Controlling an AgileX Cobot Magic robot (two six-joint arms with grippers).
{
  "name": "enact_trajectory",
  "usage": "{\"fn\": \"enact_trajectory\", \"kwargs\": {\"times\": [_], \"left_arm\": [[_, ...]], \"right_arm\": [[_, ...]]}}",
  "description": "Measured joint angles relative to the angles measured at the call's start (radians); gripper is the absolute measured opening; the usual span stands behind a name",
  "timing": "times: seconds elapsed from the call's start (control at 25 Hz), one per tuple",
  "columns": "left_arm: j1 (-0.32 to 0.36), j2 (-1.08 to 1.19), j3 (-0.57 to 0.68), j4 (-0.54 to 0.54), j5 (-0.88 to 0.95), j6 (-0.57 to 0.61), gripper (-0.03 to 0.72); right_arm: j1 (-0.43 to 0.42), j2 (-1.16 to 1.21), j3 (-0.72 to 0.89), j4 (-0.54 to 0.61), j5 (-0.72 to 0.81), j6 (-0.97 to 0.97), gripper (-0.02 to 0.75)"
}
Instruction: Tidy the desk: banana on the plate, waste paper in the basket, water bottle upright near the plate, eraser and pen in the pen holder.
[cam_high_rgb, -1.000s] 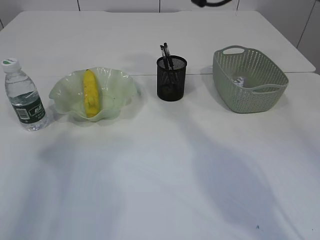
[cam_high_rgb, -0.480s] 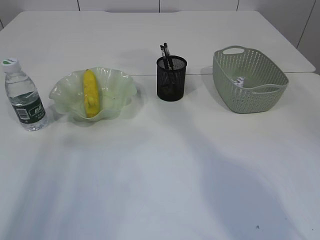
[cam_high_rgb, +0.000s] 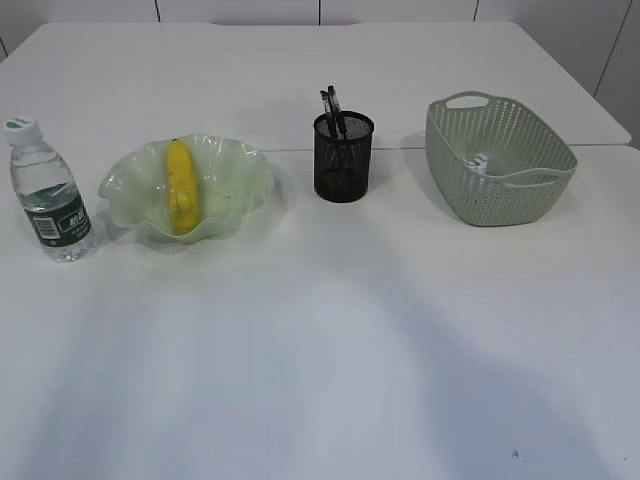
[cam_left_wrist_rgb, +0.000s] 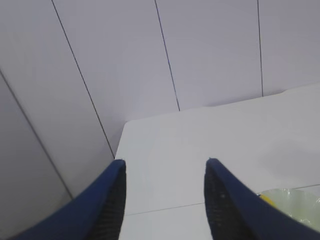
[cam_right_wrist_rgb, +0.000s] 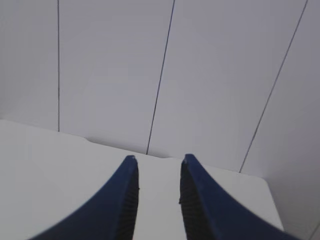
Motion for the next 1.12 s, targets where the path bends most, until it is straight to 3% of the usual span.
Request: {"fn": "enact_trajectory", "kwargs": {"times": [0.36, 0.6, 1.12], "left_arm": [[0.0, -0.025, -0.146, 0.127, 0.096, 0.0, 0.343], [0.0, -0.071, -0.215, 0.155, 0.147, 0.0, 0.3], [0.0, -0.187, -0.27, 0.149, 0.228, 0.0, 0.276]], "right_arm": [[0.0, -0.167, -0.002, -0.064, 0.126, -0.017, 0.218], [0.0, -0.308, 0.008, -0.067, 0.226, -0.066, 0.218], [0.0, -0.696, 0.349, -0.067, 0.295, -0.101, 0.218]]}}
